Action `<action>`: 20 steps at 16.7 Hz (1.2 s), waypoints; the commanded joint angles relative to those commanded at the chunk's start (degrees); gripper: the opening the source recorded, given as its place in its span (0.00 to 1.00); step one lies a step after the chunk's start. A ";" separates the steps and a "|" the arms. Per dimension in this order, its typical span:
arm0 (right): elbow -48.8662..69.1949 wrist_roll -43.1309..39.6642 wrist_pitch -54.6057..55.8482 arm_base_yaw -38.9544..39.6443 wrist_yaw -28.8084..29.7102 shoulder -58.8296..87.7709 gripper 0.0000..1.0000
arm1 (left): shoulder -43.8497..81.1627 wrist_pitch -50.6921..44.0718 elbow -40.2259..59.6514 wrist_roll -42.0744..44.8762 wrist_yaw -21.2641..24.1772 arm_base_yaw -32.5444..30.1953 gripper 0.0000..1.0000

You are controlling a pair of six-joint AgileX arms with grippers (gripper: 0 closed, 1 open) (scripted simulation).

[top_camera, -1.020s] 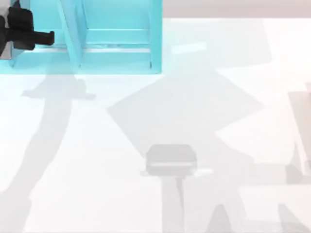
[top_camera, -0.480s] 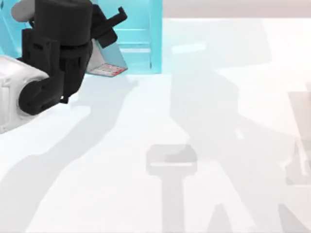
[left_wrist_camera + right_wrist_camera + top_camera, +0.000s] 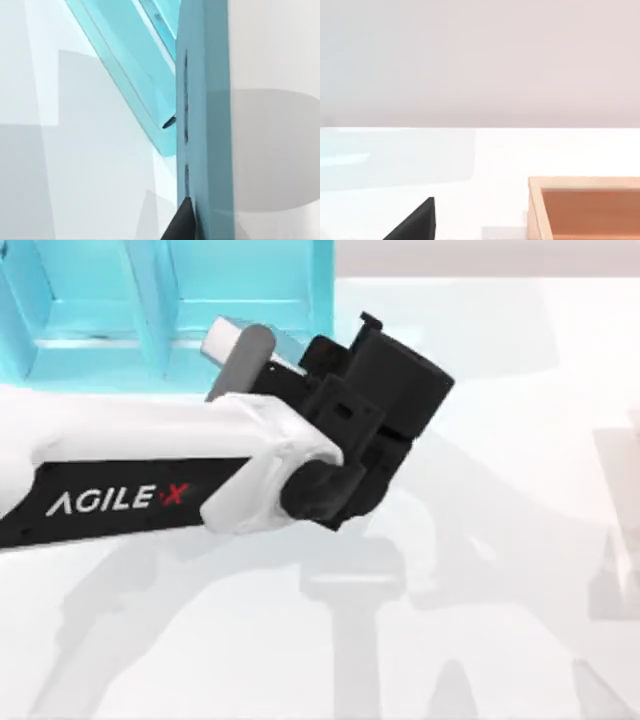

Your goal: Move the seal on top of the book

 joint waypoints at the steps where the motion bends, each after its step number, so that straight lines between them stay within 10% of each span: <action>1: 0.00 0.00 0.00 0.00 0.00 0.00 1.00 | 2.49 -1.21 1.71 -5.92 -2.60 -2.06 0.00; 10: 0.00 0.00 0.00 0.00 0.00 0.00 1.00 | 18.19 -7.71 14.74 -44.70 -21.80 -15.14 0.00; 20: 0.00 0.00 0.00 0.00 0.00 0.00 1.00 | 19.86 -8.67 16.47 -49.72 -24.30 -16.59 0.00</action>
